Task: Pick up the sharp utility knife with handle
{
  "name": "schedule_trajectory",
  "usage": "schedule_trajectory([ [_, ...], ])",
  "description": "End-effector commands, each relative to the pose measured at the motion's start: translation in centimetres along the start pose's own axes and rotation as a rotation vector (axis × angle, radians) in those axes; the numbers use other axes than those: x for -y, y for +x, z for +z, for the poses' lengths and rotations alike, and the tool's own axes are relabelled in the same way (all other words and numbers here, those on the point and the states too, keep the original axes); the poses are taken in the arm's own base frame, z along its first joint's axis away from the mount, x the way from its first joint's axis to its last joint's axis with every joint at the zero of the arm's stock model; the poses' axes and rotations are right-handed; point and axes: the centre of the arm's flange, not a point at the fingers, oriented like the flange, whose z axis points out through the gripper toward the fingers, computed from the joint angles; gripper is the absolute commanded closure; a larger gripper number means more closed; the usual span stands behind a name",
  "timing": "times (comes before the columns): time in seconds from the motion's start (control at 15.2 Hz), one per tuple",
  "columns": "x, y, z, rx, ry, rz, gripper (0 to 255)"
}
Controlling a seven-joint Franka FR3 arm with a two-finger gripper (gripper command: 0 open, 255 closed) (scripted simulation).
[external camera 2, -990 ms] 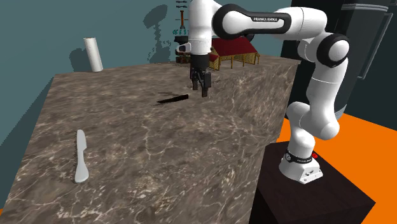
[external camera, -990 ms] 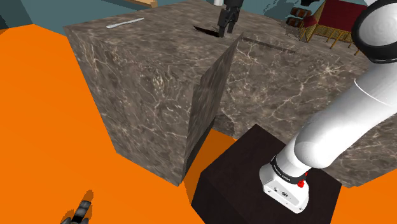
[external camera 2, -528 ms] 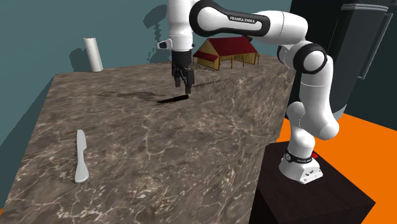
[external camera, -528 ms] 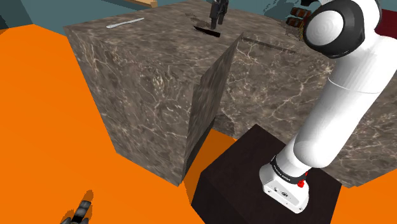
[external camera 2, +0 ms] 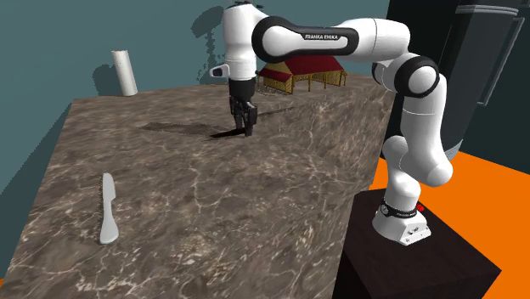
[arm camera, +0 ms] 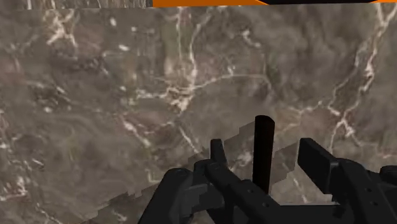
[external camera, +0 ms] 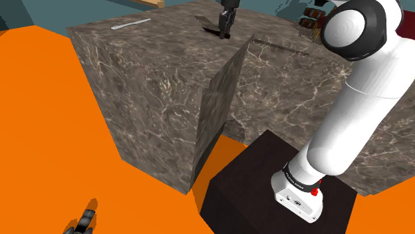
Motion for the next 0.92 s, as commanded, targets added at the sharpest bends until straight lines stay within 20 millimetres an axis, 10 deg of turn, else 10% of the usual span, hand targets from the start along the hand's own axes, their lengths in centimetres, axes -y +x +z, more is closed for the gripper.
schedule_trajectory([
  [0.0,0.0,0.0,0.1,0.000,0.000,0.000,255],
  [0.86,0.0,0.0,-2.5,0.000,0.000,0.000,255],
])
